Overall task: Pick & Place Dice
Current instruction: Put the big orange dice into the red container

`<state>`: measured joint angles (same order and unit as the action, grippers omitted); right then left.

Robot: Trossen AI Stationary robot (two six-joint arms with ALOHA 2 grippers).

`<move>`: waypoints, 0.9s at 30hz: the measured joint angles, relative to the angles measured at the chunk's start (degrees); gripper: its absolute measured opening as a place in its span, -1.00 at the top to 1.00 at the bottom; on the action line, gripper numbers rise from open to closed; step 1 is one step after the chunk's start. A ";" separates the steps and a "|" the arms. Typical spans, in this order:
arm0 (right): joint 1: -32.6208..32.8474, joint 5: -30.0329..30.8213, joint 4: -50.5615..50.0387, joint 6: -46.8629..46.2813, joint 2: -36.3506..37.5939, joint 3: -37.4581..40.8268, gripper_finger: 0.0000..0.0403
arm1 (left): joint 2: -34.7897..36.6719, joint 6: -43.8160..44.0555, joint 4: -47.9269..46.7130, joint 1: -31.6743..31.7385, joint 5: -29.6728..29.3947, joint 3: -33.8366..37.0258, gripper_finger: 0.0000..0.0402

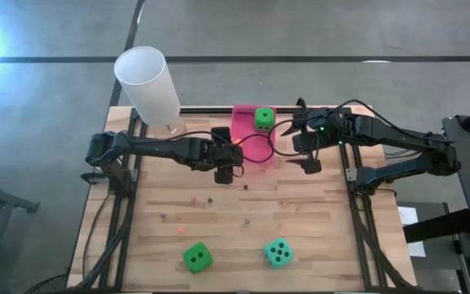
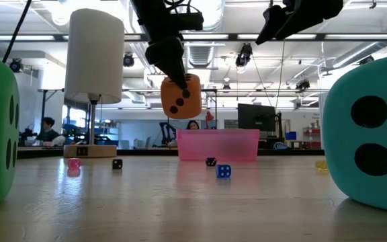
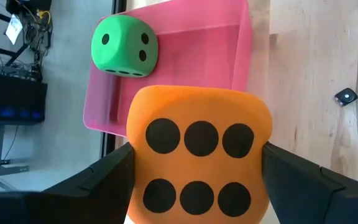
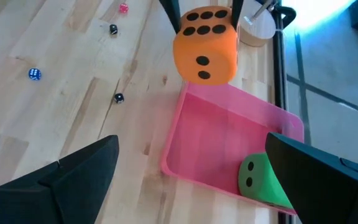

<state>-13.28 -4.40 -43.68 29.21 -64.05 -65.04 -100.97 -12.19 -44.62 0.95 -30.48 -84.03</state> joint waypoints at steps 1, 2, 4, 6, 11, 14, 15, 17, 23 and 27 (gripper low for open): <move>0.00 0.11 0.49 0.24 -0.02 0.00 -0.99 | 0.00 0.00 0.00 0.00 0.00 0.00 -0.51; 0.00 0.32 1.14 0.33 -0.02 0.00 -0.99 | 0.00 0.00 0.00 0.00 0.00 0.00 -0.51; 0.00 1.87 2.35 -0.10 -0.02 0.00 -0.99 | 0.00 0.00 0.00 0.00 0.00 0.00 -0.52; 0.00 4.27 3.20 -0.77 -0.02 0.00 -0.99 | 0.00 0.00 0.00 0.00 0.00 0.00 -0.52; -0.06 9.05 3.59 -2.95 0.00 0.00 -0.99 | 0.00 -0.28 0.00 0.00 0.00 0.00 -0.50; -0.11 9.09 3.59 -2.49 -0.02 0.00 -0.99 | 0.00 -0.44 0.06 0.02 0.02 0.00 -0.51; -0.11 9.09 3.59 -2.25 -0.02 0.00 -0.99 | 0.00 -0.67 0.20 0.07 0.02 0.00 -0.52; -0.11 9.09 3.59 -2.19 0.00 0.00 -0.99 | 0.00 -1.08 0.45 0.14 0.02 0.00 -0.53; -0.11 9.07 3.59 -2.11 -0.01 0.00 -0.99 | 0.00 -1.53 1.42 0.28 0.02 -0.02 -0.50; -0.11 9.07 3.59 -2.04 -0.02 0.00 -0.99 | 0.00 -1.52 1.52 0.34 0.02 -0.02 -0.52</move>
<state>-13.39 4.67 -40.10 27.17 -64.07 -65.04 -100.97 -13.71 -43.10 1.29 -30.46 -84.05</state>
